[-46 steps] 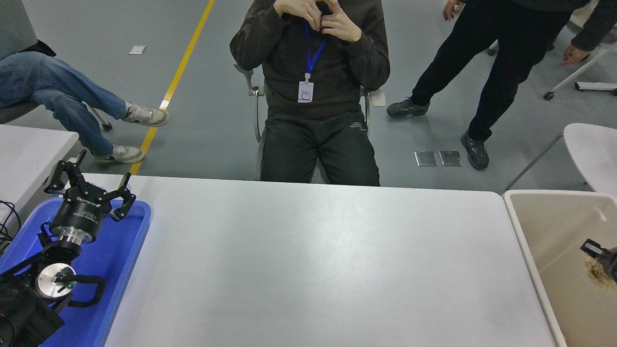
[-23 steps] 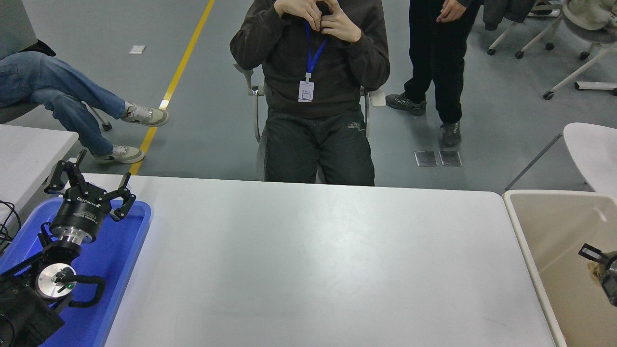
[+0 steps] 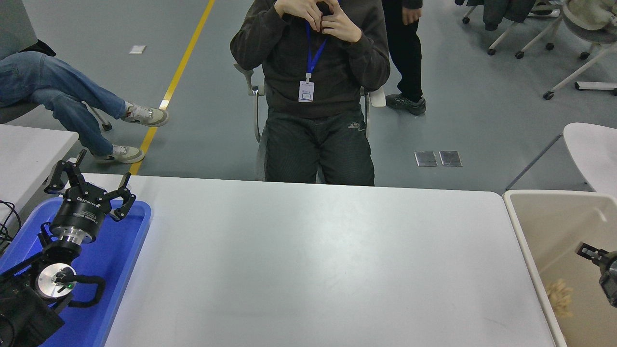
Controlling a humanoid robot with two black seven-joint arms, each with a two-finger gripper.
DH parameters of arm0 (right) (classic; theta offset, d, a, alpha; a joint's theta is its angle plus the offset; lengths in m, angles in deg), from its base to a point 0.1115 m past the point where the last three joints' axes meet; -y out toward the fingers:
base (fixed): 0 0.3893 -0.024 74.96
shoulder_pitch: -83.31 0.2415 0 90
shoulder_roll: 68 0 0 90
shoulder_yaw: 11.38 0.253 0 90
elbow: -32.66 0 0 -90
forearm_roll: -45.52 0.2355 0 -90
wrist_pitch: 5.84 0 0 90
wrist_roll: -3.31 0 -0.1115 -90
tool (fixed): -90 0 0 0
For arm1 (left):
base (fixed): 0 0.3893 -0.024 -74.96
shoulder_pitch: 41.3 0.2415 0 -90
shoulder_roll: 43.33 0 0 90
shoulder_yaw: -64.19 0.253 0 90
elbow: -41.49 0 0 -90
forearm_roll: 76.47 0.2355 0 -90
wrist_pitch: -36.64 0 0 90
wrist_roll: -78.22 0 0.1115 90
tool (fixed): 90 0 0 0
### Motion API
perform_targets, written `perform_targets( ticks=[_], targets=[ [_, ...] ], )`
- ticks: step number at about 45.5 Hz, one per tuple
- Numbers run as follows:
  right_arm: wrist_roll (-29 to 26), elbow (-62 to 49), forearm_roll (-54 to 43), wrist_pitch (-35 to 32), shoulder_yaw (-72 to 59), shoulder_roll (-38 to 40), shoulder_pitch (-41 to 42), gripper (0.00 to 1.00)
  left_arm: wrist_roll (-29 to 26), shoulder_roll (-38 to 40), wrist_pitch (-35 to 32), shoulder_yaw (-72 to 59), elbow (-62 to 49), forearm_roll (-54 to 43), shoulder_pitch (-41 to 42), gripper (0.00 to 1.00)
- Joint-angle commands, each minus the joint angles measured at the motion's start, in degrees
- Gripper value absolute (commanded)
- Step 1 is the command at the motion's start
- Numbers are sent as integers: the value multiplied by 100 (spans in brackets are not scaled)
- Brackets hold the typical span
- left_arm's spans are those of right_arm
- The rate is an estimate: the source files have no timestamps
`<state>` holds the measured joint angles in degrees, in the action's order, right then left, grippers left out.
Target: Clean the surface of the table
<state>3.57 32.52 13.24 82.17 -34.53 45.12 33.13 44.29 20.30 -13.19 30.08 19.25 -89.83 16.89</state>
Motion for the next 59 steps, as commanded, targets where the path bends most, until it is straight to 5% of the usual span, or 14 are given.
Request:
perform_targets(
  ticks=[1, 26, 59],
  targets=[
    [-9, -3, 47, 146, 100, -1, 8, 100, 0, 0, 0, 0, 0, 0, 0, 100],
    [-17, -117, 117, 594, 214, -53, 88, 100, 0, 0, 0, 0, 0, 0, 0, 100],
    [18, -267, 3044, -82, 3781, 26, 738, 100, 0, 0, -9, 0, 0, 0, 0, 100]
  ],
)
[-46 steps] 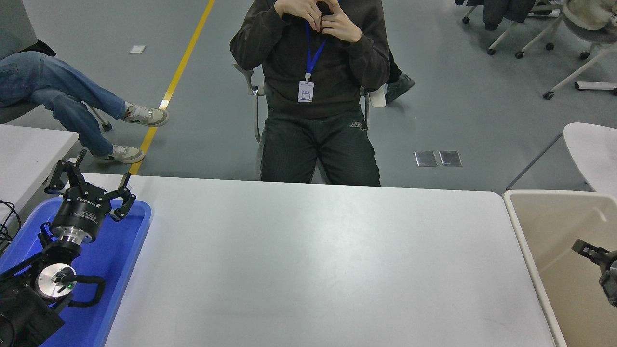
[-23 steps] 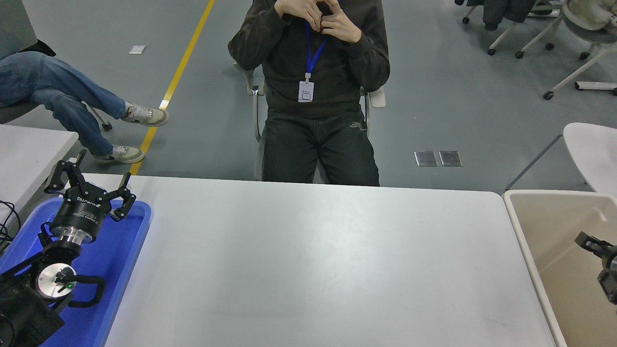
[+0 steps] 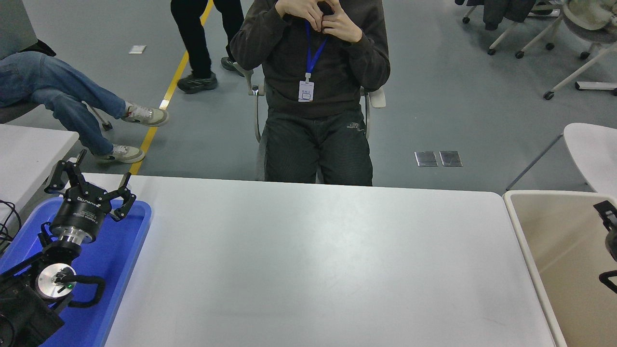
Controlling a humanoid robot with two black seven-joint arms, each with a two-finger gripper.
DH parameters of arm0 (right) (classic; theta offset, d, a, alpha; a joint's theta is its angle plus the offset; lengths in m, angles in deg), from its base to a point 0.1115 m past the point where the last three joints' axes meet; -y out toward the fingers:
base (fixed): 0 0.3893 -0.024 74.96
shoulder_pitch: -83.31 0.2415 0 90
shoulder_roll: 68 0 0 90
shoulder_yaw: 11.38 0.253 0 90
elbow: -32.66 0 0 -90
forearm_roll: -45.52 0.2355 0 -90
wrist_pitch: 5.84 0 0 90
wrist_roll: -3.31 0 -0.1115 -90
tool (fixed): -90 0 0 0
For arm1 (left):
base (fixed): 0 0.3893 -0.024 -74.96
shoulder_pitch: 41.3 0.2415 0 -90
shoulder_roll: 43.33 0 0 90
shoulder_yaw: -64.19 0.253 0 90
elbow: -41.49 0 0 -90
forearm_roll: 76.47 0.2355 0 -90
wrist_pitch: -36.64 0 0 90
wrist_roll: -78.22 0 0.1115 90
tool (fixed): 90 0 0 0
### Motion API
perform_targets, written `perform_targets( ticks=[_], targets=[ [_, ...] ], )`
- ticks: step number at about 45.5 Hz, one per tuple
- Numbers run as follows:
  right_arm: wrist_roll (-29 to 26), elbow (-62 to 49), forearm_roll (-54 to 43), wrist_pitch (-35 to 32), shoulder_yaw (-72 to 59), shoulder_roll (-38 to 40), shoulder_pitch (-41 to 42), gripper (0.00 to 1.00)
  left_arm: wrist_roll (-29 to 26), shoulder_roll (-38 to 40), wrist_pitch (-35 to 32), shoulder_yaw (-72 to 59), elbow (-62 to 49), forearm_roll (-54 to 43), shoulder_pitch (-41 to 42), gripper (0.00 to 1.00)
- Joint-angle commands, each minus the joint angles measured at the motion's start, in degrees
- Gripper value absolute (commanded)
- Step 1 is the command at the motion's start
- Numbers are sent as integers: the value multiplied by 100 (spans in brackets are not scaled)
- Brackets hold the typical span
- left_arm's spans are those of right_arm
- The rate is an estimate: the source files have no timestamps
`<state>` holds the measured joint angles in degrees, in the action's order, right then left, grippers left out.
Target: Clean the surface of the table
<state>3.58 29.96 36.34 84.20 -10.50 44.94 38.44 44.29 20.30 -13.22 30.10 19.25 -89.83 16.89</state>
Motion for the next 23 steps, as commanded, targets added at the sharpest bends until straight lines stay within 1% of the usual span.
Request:
perform_targets(
  ticks=[1, 9, 13, 17, 23],
  targets=[
    [8, -11, 786, -285, 1528, 53, 215, 100, 0, 0, -7, -2, 0, 0, 0, 100],
    [8, 7, 848, -293, 2118, 27, 347, 100, 0, 0, -7, -2, 0, 0, 0, 100],
    [8, 121, 1067, -293, 2627, 9, 356, 100, 0, 0, -7, -2, 0, 0, 0, 100],
    [8, 384, 1235, -302, 3400, 44, 321, 100, 0, 0, -7, -2, 0, 0, 0, 100],
    [17, 1113, 1191, -302, 3718, 219, -3, 100, 0, 0, -7, -2, 0, 0, 0, 100]
  ],
)
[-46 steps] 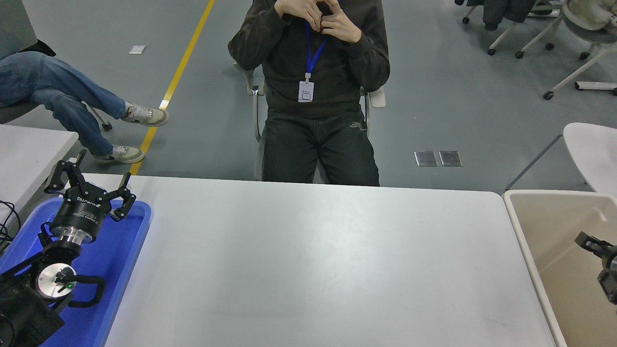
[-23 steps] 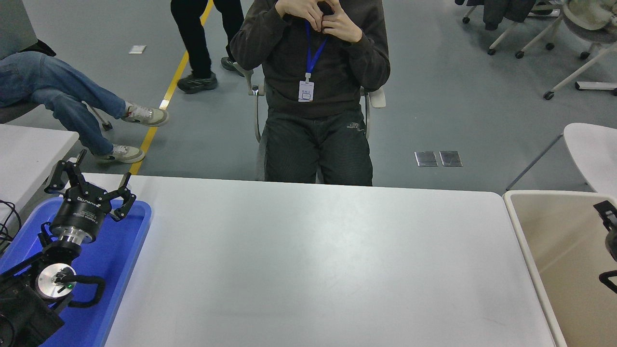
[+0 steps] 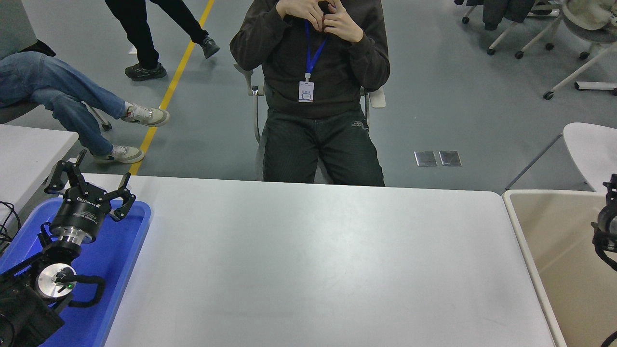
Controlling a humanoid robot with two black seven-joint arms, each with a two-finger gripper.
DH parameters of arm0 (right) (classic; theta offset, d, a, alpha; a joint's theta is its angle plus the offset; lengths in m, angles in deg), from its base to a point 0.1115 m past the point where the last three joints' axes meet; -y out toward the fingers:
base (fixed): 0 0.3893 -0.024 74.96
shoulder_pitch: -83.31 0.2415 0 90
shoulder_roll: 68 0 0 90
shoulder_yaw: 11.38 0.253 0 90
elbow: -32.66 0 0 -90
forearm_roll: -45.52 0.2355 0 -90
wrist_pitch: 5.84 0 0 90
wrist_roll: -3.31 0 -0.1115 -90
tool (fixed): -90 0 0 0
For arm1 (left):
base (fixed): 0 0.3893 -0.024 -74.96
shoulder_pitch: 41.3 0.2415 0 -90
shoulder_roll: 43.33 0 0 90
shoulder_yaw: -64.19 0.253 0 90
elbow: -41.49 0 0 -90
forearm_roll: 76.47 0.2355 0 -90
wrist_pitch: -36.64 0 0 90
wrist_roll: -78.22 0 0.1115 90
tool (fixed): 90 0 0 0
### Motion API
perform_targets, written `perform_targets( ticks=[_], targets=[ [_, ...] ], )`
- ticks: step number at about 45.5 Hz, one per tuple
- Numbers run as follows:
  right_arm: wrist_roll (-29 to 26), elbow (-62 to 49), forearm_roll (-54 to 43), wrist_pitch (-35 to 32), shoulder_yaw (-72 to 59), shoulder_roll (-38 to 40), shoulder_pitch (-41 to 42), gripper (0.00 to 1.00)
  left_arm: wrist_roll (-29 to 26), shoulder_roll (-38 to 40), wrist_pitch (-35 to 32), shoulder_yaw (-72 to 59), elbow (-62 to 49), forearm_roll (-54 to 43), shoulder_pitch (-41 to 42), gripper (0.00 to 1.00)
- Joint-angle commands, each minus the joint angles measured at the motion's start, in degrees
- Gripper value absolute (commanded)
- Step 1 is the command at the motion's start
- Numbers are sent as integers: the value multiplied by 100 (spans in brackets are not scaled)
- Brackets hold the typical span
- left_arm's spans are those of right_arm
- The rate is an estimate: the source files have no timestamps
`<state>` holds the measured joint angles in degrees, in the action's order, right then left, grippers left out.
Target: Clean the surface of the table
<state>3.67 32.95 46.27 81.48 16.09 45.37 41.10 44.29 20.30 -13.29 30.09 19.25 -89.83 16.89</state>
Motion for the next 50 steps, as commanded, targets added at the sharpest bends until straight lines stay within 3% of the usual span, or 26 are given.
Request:
perform_targets(
  ticks=[1, 6, 19, 24, 32, 42, 50],
  targets=[
    [7, 954, 198, -39, 1129, 229, -331, 100, 0, 0, 0, -1, 0, 0, 0, 100],
    [7, 1658, 198, -31, 1392, 370, -569, 100, 0, 0, 0, -1, 0, 0, 0, 100],
    [130, 3310, 127, -469, 3589, 361, -1412, 100, 0, 0, 0, -1, 0, 0, 0, 100],
    [630, 3855, -486, -865, 3985, 309, -1773, 100, 0, 0, 0, -1, 0, 0, 0, 100],
    [1614, 4339, -1744, -945, 4319, 37, -2098, 100, 0, 0, 0, -1, 0, 0, 0, 100],
    [2265, 4357, -1964, -945, 4425, -359, -2222, 100, 0, 0, 0, -1, 0, 0, 0, 100],
    [2775, 4322, -2834, -910, 4302, -447, -2266, 100, 0, 0, 0, -1, 0, 0, 0, 100]
  ],
)
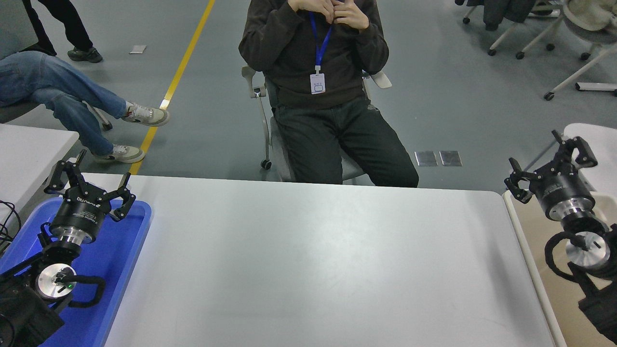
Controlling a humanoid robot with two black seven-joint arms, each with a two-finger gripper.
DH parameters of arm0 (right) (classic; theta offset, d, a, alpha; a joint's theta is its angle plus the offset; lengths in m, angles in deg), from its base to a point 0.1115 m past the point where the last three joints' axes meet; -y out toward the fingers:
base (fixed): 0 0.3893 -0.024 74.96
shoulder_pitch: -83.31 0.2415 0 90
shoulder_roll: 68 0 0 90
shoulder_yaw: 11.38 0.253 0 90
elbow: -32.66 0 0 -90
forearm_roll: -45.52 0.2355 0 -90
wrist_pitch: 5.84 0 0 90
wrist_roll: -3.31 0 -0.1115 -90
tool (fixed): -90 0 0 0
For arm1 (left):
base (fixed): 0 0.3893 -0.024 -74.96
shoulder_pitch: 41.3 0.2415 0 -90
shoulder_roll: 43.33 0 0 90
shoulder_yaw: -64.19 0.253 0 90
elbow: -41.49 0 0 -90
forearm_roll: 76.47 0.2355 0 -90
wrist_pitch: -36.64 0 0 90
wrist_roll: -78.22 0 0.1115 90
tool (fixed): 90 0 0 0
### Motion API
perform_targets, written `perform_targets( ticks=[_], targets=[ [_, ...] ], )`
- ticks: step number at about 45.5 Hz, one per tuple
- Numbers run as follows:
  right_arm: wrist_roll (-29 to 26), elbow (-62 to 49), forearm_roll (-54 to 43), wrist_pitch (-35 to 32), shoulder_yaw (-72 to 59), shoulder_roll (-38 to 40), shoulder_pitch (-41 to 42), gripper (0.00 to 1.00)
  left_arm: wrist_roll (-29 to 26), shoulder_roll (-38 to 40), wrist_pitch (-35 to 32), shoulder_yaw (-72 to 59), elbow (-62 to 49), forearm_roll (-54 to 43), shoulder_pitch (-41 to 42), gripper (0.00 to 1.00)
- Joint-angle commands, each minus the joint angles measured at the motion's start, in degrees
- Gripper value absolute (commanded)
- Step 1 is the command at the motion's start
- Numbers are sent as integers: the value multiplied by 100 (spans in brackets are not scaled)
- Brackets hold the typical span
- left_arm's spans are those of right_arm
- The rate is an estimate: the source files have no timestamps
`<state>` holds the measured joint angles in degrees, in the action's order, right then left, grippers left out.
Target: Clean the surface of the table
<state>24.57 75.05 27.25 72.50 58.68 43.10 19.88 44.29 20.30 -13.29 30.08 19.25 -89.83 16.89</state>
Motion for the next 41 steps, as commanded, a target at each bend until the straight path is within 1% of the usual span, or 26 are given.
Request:
perform_targets(
  ticks=[1, 4, 11, 34, 41],
  targets=[
    [686, 103, -1019, -2, 43, -255, -144, 100, 0, 0, 0, 0, 0, 0, 0, 100],
    [730, 51, -1195, 7, 43, -343, -153, 100, 0, 0, 0, 0, 0, 0, 0, 100],
    [871, -134, -1213, 15, 7, -475, -214, 100, 0, 0, 0, 0, 0, 0, 0, 100],
    [862, -204, -1213, 24, -230, -528, -267, 100, -9, 0, 0, 0, 0, 0, 0, 100],
    [836, -239, -1178, 24, -660, -519, -267, 100, 0, 0, 0, 0, 0, 0, 0, 100]
  ],
)
